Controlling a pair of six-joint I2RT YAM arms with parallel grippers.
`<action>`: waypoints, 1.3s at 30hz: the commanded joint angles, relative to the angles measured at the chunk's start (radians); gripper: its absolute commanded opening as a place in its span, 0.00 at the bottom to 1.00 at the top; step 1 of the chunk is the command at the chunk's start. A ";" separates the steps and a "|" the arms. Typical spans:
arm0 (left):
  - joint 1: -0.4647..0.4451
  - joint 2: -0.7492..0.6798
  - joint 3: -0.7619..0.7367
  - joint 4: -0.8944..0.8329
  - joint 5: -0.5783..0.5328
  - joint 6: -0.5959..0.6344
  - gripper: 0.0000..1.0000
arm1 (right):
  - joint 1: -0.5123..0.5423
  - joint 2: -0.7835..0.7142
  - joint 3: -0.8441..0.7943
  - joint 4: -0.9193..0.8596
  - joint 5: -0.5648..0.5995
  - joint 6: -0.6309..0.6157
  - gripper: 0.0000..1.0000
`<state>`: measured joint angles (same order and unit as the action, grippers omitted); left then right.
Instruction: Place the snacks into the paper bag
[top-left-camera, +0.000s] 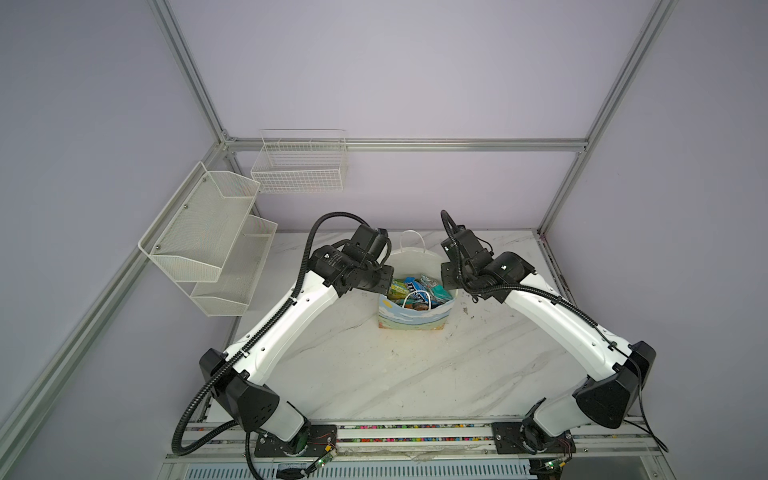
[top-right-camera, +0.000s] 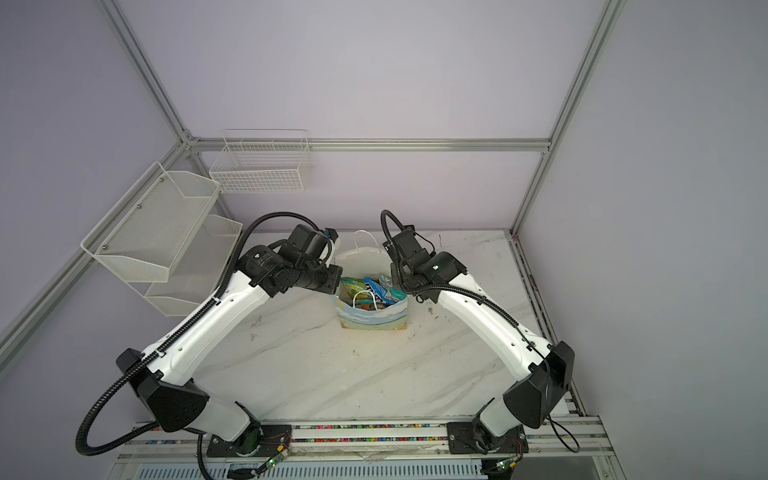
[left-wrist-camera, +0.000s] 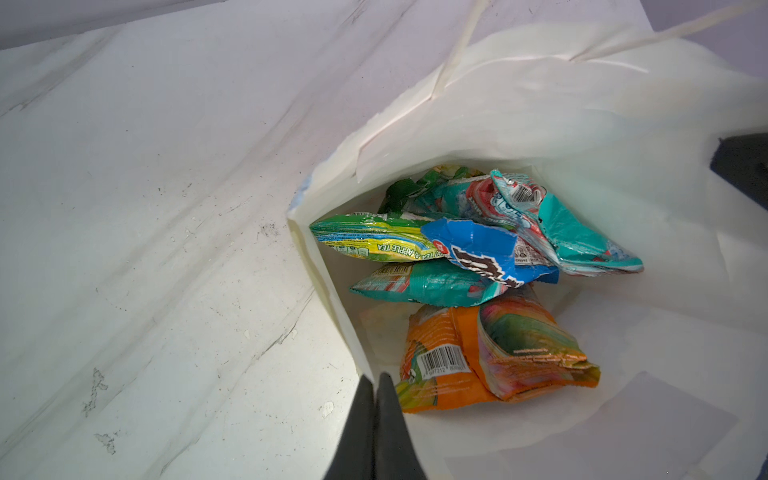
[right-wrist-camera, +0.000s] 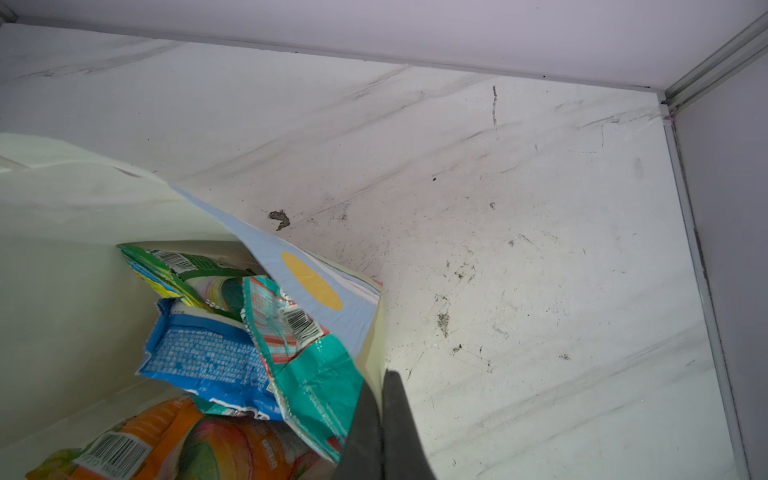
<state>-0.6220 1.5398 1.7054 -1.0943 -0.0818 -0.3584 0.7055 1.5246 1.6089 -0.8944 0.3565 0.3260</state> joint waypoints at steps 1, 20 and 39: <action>0.001 0.005 0.014 0.045 0.007 -0.004 0.00 | -0.006 -0.003 0.050 0.034 0.044 -0.018 0.09; 0.001 -0.190 0.021 0.138 -0.138 -0.001 0.87 | -0.007 -0.204 0.053 0.161 -0.001 -0.076 0.62; 0.001 -0.582 -0.380 0.409 -0.558 0.074 1.00 | -0.006 -0.665 -0.409 0.593 0.099 -0.145 0.97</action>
<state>-0.6220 1.0115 1.3930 -0.7769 -0.5251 -0.3271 0.7048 0.9211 1.2804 -0.4309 0.4339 0.2153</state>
